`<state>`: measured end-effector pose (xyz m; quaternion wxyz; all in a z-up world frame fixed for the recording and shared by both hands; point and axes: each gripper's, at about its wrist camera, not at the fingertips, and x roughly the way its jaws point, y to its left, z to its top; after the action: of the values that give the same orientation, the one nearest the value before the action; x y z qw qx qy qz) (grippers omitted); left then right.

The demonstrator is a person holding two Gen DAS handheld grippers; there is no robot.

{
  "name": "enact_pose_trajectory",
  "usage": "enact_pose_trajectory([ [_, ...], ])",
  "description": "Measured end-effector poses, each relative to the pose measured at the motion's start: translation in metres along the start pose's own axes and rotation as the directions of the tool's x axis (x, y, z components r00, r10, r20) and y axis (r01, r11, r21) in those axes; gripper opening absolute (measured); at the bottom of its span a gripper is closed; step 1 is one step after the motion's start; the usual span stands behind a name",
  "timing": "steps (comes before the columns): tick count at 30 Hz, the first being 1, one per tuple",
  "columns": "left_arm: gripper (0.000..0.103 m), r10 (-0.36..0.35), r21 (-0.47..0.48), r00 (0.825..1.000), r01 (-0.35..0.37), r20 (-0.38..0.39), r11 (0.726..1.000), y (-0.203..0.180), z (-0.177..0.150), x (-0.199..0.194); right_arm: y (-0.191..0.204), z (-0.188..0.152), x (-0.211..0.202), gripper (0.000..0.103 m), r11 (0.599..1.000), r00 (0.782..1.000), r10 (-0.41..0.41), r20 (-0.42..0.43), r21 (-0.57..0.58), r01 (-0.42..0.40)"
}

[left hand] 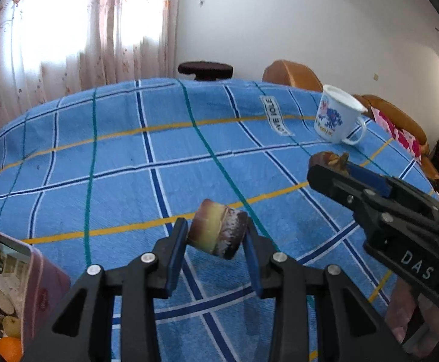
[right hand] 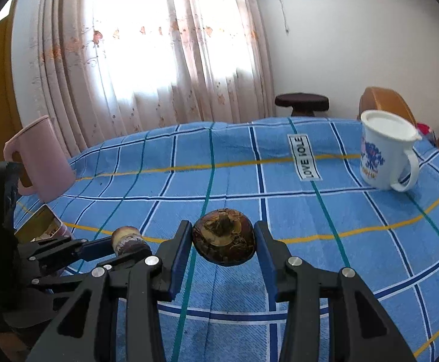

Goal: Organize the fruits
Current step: 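Lift the brown fruit with the right tool while the left tool lifts the cylindrical piece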

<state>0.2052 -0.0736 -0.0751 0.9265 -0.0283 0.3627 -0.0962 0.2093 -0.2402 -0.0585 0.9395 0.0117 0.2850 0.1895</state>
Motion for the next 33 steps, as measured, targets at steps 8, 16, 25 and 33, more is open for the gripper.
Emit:
enact_pose_trajectory([
  [8, 0.038, 0.010, -0.033, 0.998, -0.008, 0.066, 0.999, 0.007, 0.000, -0.012, 0.004, 0.000, -0.009, 0.044, 1.000, 0.999, 0.000, 0.046, -0.025, 0.001],
  [16, 0.038, 0.041, -0.057, 0.990, -0.034, 0.134, 0.998, 0.009, -0.002, -0.025, 0.012, -0.002, -0.022, 0.044, 0.998, 0.993, -0.005, 0.114, -0.068, 0.013],
  [25, 0.038, 0.070, -0.033, 0.981, -0.065, 0.183, 0.997, 0.003, -0.006, -0.035, 0.019, -0.005, -0.030, 0.044, 0.994, 0.987, -0.009, 0.158, -0.102, 0.025],
  [33, 0.038, 0.104, 0.016, 0.962, -0.111, 0.253, 0.994, -0.011, -0.013, -0.051, 0.029, -0.010, -0.041, 0.044, 0.989, 0.980, -0.009, 0.199, -0.144, 0.038],
])
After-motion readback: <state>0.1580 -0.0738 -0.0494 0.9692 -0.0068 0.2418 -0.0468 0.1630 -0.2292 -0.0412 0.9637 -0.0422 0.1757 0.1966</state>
